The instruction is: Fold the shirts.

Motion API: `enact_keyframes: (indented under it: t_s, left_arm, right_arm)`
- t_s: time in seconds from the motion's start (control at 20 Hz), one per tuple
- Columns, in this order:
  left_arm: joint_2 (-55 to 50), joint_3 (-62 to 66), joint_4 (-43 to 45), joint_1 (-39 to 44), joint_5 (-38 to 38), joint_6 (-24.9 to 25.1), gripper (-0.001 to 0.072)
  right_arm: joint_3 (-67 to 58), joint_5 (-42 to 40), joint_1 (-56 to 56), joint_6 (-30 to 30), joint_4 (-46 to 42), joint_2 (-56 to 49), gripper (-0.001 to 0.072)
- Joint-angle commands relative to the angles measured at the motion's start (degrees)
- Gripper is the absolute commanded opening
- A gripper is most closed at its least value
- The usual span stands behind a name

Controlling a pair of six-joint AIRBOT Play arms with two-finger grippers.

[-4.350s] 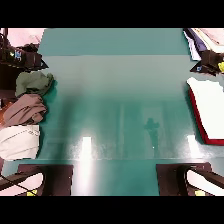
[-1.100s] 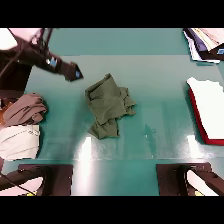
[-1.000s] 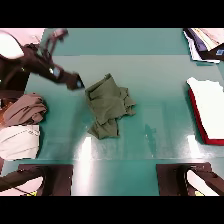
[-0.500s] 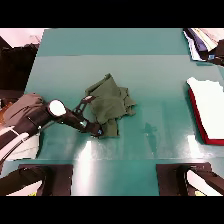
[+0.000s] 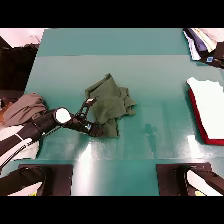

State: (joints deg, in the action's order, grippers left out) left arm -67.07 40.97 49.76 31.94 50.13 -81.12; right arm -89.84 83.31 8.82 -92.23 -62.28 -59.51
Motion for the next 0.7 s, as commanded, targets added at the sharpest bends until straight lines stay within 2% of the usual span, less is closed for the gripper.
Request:
enact_keyframes:
  t_s: [0.0, 0.1, 0.15, 0.2, 0.25, 0.4, 0.65]
  left_arm:
    - [2.9, 3.3, 8.0, -3.7, 7.5, -1.8, 0.0025]
    - [7.9, 6.3, 14.5, -7.8, 12.1, -3.1, 0.0025]
    - [10.6, 7.6, 16.5, -9.9, 14.1, -3.1, 0.0025]
    - [12.8, 8.6, 17.6, -11.6, 15.5, -3.1, 0.0026]
    - [14.9, 9.1, 17.6, -12.9, 16.5, -2.9, 0.0026]
    - [17.5, 9.3, 17.6, -13.8, 17.6, -2.9, 0.0026]
    - [17.5, 9.2, 17.6, -13.8, 20.3, -2.9, 0.0026]
  right_arm:
    - [2.9, 1.6, -1.5, 2.3, 5.9, 0.0, 0.0025]
    - [8.0, 1.0, -6.1, 2.4, 5.9, 0.0, 0.0040]
    - [11.8, -0.5, -9.5, 2.4, 5.7, 0.0, 0.0233]
    - [15.6, -3.3, -12.8, 2.4, 5.7, -0.1, 0.0463]
    - [20.0, -7.8, -16.9, 2.3, 5.8, -0.1, 0.0521]
    - [29.2, -23.7, -28.4, 2.3, 5.8, -2.3, 0.0520]
    - [26.7, -37.8, -39.1, 2.3, 11.4, -15.6, 0.0520]
